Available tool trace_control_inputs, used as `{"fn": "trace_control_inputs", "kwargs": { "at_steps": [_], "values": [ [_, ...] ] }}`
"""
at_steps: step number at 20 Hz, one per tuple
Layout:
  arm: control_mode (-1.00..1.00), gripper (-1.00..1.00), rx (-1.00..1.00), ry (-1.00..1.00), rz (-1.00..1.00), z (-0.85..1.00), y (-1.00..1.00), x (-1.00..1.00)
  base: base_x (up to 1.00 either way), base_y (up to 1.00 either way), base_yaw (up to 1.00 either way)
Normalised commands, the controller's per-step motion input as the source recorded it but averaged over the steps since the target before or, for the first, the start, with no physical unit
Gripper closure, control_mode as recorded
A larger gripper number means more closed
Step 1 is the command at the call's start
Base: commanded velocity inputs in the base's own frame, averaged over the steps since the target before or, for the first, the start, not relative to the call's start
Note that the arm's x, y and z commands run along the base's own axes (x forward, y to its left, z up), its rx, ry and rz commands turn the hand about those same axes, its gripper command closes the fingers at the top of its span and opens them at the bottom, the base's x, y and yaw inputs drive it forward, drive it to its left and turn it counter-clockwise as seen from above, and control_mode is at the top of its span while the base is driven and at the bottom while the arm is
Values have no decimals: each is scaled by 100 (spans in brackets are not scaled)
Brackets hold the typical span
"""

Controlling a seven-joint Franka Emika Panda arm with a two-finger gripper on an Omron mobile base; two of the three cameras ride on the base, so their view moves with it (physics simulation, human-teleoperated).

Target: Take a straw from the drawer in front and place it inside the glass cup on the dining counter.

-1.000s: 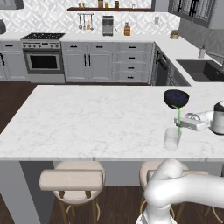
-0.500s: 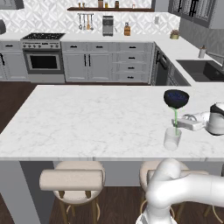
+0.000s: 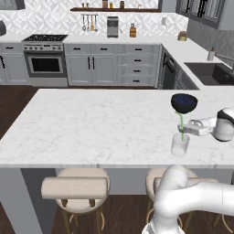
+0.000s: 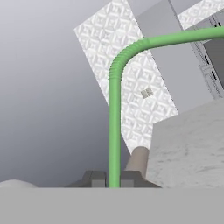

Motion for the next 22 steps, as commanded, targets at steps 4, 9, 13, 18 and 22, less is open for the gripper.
{"fn": "trace_control_inputs", "kwargs": {
  "at_steps": [4,9,13,18,22],
  "values": [
    [-100,100,0,0,0,-10,0,9,0,0,0],
    [-100,100,0,1,0,-9,0,10,0,0,0],
    [-100,100,0,0,0,-7,0,4,0,0,0],
    [-100,100,0,0,0,-7,-2,3,0,0,0],
    [-100,100,0,0,0,-8,-8,6,0,0,0]
  ]
}}
